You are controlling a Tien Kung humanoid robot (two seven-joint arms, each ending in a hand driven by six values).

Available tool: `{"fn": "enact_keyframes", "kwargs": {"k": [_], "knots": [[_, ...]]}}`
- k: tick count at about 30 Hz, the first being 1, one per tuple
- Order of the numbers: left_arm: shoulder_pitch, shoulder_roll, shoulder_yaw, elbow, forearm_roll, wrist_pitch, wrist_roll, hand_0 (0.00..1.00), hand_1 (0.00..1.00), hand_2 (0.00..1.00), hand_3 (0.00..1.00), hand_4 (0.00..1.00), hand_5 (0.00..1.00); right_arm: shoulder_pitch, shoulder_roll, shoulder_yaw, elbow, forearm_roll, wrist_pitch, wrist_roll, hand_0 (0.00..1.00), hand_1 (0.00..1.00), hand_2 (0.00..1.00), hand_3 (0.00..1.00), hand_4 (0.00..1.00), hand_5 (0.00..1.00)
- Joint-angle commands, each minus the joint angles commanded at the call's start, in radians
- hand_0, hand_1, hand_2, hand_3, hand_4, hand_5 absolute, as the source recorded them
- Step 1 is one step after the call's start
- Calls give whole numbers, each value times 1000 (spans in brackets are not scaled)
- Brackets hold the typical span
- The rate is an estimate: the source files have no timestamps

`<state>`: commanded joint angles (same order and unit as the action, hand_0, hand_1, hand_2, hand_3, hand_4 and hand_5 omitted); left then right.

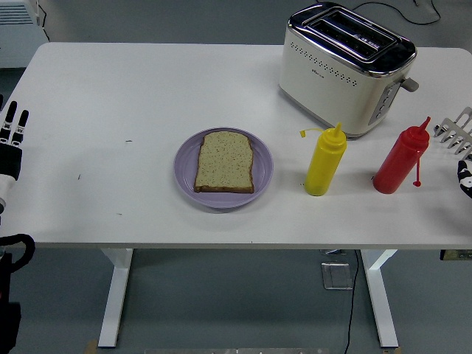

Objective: Pick up the cup,pour liquid into bread,place the cup on the desk

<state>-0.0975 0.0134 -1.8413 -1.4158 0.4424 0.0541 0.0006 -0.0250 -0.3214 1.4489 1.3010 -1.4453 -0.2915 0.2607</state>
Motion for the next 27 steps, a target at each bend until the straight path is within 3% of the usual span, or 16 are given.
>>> {"fn": "enact_keyframes", "kwargs": {"k": [14, 20, 27], "knots": [[-1, 0, 0, 0, 0, 0, 0, 785, 740, 738, 699, 514, 998, -8, -13, -50, 43, 69, 70, 26, 969, 922, 973, 998, 762, 86], [-2, 0, 0, 1, 0, 0, 1, 783, 740, 739, 699, 515, 998, -14, -20, -68, 79, 105, 124, 13, 972, 926, 988, 998, 781, 87], [-2, 0, -1, 1, 0, 1, 1, 784, 740, 740, 699, 514, 998, -2, -15, -90, 88, 133, 129, 13, 982, 929, 992, 998, 787, 91]]}}
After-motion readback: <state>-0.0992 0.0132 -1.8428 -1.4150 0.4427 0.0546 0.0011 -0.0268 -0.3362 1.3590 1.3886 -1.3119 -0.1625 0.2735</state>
